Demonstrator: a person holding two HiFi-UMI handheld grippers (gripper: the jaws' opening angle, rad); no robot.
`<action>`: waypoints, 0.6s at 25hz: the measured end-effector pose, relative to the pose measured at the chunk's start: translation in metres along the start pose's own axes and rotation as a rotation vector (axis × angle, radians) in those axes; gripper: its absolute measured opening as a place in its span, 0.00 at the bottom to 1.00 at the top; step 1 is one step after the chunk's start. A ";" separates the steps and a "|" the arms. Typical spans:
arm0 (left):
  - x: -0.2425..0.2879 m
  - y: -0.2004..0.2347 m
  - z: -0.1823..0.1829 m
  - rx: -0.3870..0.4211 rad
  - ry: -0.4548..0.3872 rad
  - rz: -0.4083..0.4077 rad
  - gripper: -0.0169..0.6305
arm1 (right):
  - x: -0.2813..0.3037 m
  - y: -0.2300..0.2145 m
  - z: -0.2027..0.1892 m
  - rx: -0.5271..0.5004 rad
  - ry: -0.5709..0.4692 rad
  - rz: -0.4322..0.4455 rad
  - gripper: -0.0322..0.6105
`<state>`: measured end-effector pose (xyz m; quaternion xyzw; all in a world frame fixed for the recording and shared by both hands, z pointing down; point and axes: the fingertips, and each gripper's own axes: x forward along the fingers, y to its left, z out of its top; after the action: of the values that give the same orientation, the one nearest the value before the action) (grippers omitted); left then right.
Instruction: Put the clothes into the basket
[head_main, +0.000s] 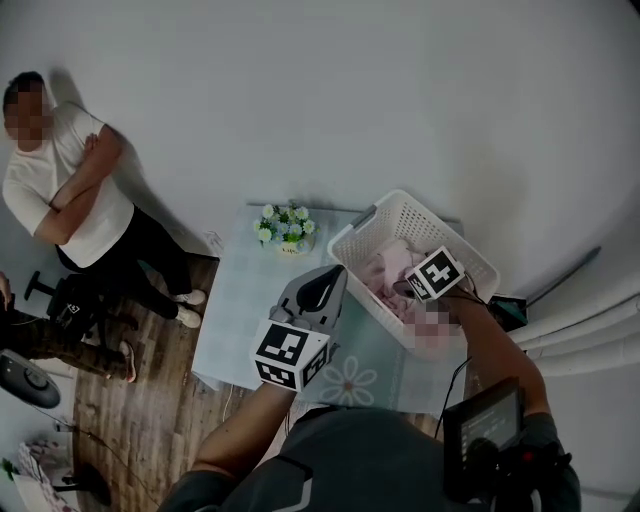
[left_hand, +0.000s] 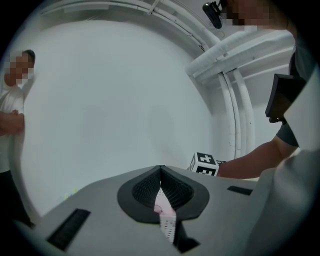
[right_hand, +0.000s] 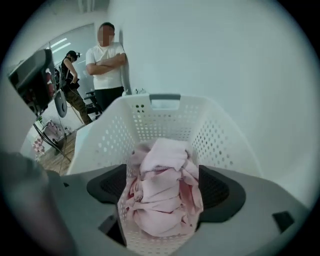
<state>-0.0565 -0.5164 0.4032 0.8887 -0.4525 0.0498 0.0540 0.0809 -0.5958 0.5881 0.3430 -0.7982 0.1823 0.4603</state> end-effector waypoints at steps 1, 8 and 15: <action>-0.001 -0.004 0.000 -0.001 -0.002 0.002 0.04 | -0.013 0.001 0.006 0.000 -0.040 -0.008 0.74; -0.019 -0.045 0.011 -0.005 -0.029 -0.002 0.04 | -0.116 0.008 0.017 0.072 -0.332 -0.046 0.74; -0.039 -0.084 0.014 -0.012 -0.050 0.008 0.04 | -0.205 0.048 0.009 0.022 -0.584 0.030 0.73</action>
<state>-0.0112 -0.4381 0.3794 0.8875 -0.4577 0.0252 0.0477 0.1114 -0.4896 0.4083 0.3743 -0.8998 0.0915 0.2047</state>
